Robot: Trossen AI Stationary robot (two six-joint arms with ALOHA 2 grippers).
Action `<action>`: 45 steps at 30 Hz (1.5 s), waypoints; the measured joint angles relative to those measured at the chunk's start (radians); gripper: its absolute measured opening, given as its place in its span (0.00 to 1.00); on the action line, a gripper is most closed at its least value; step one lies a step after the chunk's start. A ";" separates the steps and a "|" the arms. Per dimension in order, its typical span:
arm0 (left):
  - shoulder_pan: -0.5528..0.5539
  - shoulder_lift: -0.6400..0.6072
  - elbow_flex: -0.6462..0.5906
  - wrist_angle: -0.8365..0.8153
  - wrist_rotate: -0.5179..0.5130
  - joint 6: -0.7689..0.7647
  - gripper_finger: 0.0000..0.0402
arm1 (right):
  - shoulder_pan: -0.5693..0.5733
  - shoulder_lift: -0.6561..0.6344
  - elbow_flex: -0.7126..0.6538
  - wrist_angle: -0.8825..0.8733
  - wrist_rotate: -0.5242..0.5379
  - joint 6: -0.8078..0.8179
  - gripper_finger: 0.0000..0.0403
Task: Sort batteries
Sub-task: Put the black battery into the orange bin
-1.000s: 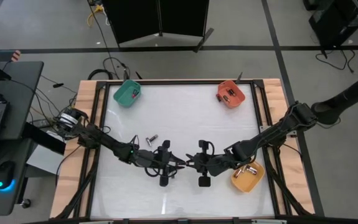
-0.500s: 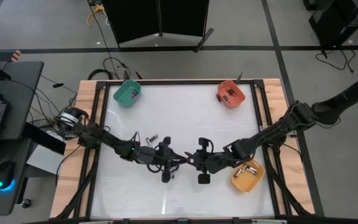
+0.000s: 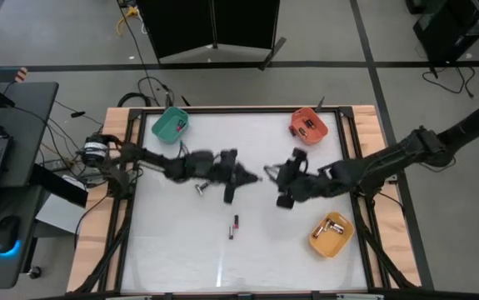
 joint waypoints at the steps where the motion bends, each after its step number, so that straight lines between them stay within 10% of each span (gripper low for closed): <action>1: 0.039 0.000 0.018 -0.017 0.039 -0.002 0.14 | -0.020 -0.021 0.000 -0.032 0.016 0.000 0.48; 14: 0.374 0.099 0.480 -0.582 0.380 0.184 0.14 | -0.425 -0.111 -0.040 -0.206 -0.067 -0.058 0.29; 36: 0.533 0.265 0.615 -0.363 0.623 -0.124 0.14 | -0.448 0.006 -0.103 0.383 0.114 -0.713 0.50; 45: 0.534 0.266 0.615 -0.363 0.629 -0.127 0.14 | -0.480 0.006 -0.103 0.473 0.097 -0.776 0.42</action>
